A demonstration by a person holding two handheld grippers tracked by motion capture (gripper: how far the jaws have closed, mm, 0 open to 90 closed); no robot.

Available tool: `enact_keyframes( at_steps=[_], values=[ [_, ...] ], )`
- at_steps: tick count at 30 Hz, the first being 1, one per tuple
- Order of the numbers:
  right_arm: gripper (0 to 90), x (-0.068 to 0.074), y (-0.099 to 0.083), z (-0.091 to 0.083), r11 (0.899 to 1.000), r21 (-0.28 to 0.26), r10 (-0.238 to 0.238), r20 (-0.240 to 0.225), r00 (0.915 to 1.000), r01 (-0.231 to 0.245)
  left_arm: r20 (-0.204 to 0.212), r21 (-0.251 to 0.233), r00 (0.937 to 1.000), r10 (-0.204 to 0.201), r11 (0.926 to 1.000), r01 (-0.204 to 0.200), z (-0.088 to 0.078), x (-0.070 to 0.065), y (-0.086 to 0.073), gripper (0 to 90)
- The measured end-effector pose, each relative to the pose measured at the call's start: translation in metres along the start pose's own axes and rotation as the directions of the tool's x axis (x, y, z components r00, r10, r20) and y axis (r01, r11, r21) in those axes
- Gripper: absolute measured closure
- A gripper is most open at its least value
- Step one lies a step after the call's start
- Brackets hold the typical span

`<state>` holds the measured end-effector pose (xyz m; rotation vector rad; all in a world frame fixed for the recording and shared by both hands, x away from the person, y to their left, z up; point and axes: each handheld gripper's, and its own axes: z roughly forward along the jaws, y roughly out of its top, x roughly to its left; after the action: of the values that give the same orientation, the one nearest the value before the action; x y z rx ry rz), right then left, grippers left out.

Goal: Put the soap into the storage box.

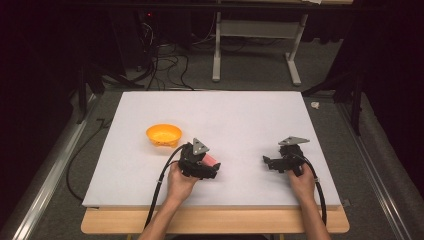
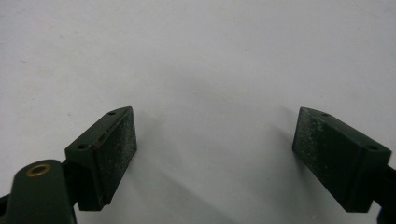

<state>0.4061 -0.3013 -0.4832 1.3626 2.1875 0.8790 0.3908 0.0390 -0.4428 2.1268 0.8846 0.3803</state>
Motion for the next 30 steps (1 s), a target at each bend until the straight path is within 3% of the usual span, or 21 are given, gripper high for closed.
enact_keyframes(
  at_steps=[19, 25, 30],
  values=[
    [14.4, 0.000, 0.000, 0.000, 1.000, 0.001, 0.000, 0.001, 1.0000, 0.000, -0.010, -0.037, 0.9996, -0.027, 0.9990, 0.027, -0.024, 0.012, -0.001, 14.0],
    [14.4, 0.000, 0.000, 0.000, 1.000, 0.000, 0.000, 0.000, 1.0000, 0.000, 0.008, -0.053, 0.9991, -0.042, 0.9977, 0.043, -0.031, 0.016, -0.001, 14.1],
    [14.4, 0.000, 0.000, 0.000, 1.000, 0.000, 0.001, 0.000, 1.0000, -0.001, -0.009, -0.053, 0.9990, -0.044, 0.9977, 0.043, -0.039, 0.018, -0.001, 14.0]
  ],
)
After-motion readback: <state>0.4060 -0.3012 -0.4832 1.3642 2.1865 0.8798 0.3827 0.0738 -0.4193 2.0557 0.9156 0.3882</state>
